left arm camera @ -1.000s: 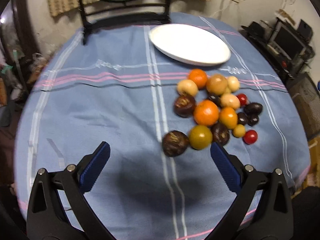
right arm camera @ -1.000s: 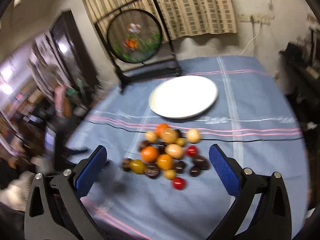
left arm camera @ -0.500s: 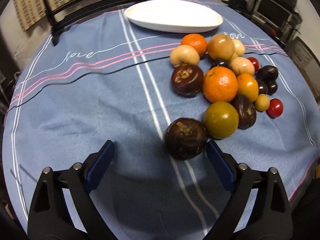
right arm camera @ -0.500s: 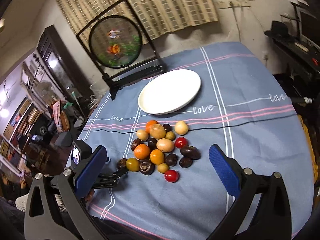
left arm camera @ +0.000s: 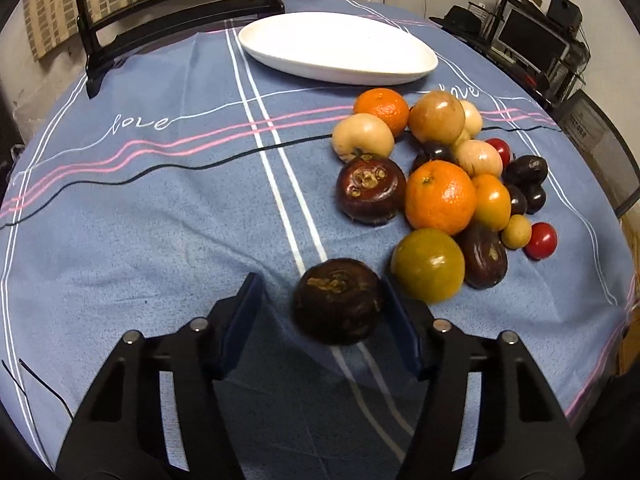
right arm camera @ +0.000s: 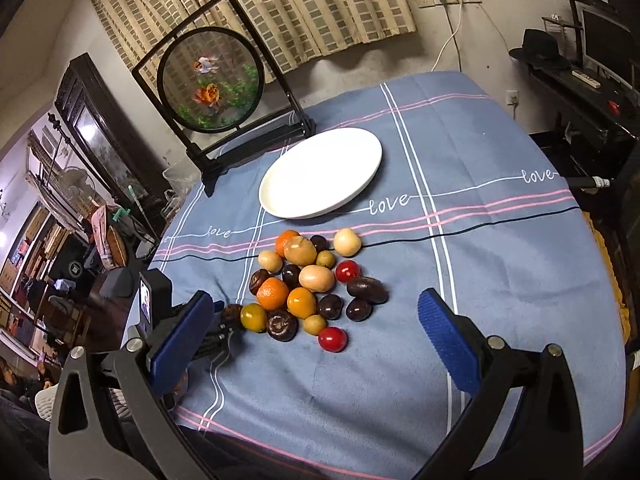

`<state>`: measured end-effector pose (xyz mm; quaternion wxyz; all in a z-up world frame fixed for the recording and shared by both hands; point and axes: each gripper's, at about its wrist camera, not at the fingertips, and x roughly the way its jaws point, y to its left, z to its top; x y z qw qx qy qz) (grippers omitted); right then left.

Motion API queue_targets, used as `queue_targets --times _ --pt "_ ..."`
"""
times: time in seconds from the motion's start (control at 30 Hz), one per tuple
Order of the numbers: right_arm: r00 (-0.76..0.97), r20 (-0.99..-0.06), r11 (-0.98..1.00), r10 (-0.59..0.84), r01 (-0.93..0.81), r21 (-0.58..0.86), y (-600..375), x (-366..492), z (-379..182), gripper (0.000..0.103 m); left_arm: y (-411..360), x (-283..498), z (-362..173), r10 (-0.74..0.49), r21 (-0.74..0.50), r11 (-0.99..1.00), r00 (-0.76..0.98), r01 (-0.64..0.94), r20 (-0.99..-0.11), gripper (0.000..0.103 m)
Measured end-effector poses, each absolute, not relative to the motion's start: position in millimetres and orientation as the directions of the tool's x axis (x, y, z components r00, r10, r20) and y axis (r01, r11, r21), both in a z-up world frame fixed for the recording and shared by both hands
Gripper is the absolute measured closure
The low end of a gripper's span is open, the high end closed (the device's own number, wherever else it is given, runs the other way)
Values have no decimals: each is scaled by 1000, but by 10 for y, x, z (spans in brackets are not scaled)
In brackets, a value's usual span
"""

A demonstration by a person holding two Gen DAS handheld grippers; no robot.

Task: Organize fruits
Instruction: 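Lower the left tool onto a dark brown round fruit and close it, then grasp a red cherry tomato with the right tool while the left tool holds the dark fruit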

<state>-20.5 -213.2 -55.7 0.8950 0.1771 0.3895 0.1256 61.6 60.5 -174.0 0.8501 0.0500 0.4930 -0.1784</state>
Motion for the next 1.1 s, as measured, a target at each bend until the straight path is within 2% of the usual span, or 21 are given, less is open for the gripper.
queue_targets --times 0.13,0.37,0.73,1.03,1.1 --pt "672 -647 912 359 -106 396 -2134 -187 -521 1 606 586 -1721 -248 -89 934 452 345 -857 51" --pt "710 -632 942 311 -146 301 -2188 -82 -455 1 632 562 -1731 -250 -118 947 450 300 -858 52" --pt "679 -644 929 352 -169 329 -2222 -148 -578 1 680 494 -1582 -267 -140 949 485 283 -833 56" --pt "679 -645 926 350 -148 347 -2308 -249 -608 1 565 539 -1729 -257 -122 942 438 312 -861 57" --pt "676 -649 927 349 -150 343 -2307 -250 -613 1 541 523 -1740 -234 -94 945 443 314 -866 60"
